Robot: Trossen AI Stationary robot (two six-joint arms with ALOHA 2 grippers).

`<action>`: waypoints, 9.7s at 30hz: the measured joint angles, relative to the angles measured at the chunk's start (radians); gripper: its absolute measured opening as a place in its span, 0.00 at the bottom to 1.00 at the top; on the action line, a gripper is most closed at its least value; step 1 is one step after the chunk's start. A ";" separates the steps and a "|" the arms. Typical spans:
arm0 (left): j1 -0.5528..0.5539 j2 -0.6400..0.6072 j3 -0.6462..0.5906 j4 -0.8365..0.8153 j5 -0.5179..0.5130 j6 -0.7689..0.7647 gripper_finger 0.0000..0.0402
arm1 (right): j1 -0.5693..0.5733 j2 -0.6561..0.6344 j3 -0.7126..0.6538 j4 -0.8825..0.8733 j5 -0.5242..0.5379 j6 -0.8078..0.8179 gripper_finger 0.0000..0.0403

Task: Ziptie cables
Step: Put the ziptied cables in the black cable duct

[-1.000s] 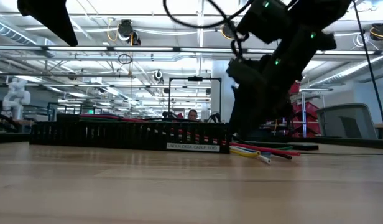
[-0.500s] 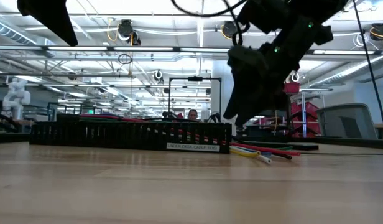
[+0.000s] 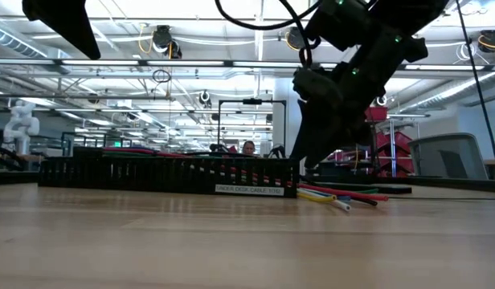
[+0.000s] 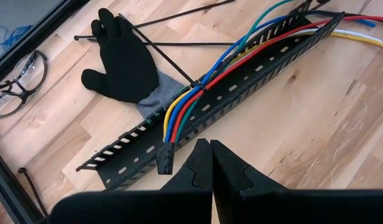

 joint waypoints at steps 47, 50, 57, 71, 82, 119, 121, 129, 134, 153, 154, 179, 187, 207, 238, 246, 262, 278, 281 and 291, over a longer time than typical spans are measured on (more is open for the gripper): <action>0.000 0.000 0.000 0.001 -0.002 -0.002 0.00 | -0.032 0.059 0.000 0.103 -0.031 -0.008 0.33; 0.000 0.000 0.000 0.000 -0.002 -0.002 0.00 | -0.032 0.059 0.000 0.099 -0.033 -0.007 0.33; 0.000 0.000 0.000 0.000 -0.002 -0.002 0.00 | -0.031 0.059 0.000 0.077 -0.024 0.001 0.30; 0.000 0.000 0.000 0.002 -0.010 -0.002 0.00 | -0.034 0.060 0.000 0.071 0.002 0.019 0.03; 0.000 0.000 0.000 0.011 -0.033 -0.002 0.00 | 0.022 0.059 0.001 0.064 -0.097 -0.072 0.01; 0.127 0.006 -0.267 0.821 0.314 0.226 0.00 | 0.232 0.059 0.000 -0.076 -0.100 -0.172 0.00; 0.118 0.022 -0.267 0.821 0.311 0.212 0.00 | 0.232 0.059 0.000 -0.069 -0.099 -0.174 0.00; 0.077 0.134 -0.267 0.928 0.311 0.208 0.00 | 0.232 0.062 -0.002 -0.053 -0.095 -0.188 0.13; 0.056 0.233 -0.267 1.081 0.331 0.207 0.00 | 0.233 0.062 -0.002 -0.052 -0.073 -0.203 0.25; 0.035 0.252 -0.267 1.151 0.330 0.183 0.00 | 0.233 0.060 0.000 -0.050 -0.076 -0.270 0.45; 0.035 0.248 -0.267 1.152 0.330 0.185 0.00 | 0.233 0.060 0.000 -0.054 -0.076 -0.270 0.46; 0.035 0.245 -0.267 1.151 0.339 0.190 0.00 | 0.235 -0.019 -0.002 -0.320 -0.171 -0.276 0.51; 0.037 0.234 -0.265 1.143 0.311 0.261 0.00 | 0.255 -0.153 -0.001 -0.542 -0.155 -0.241 0.51; -0.022 0.093 -0.162 0.428 0.159 0.412 0.00 | 0.244 -0.288 0.000 -0.554 0.133 -0.079 0.49; -0.173 0.333 -0.183 0.332 0.180 -0.079 0.00 | 0.223 -0.288 0.000 -0.531 0.185 -0.077 0.49; -0.174 0.422 -0.198 0.504 0.299 -0.090 0.00 | 0.217 -0.288 0.001 -0.502 0.185 -0.077 0.49; -0.192 0.183 -0.009 0.332 -0.081 0.135 0.00 | 0.243 -0.292 0.001 -0.454 0.076 -0.012 0.49; 0.235 0.166 -0.080 0.649 0.525 0.714 0.00 | 0.425 -0.215 0.001 -0.317 0.121 0.250 0.49; 0.273 0.164 -0.080 0.589 0.659 0.696 0.01 | 0.449 -0.191 0.001 -0.309 0.122 0.289 0.49; 0.304 0.155 -0.123 0.468 0.837 0.784 0.23 | 0.497 -0.147 0.001 -0.279 0.164 0.309 0.49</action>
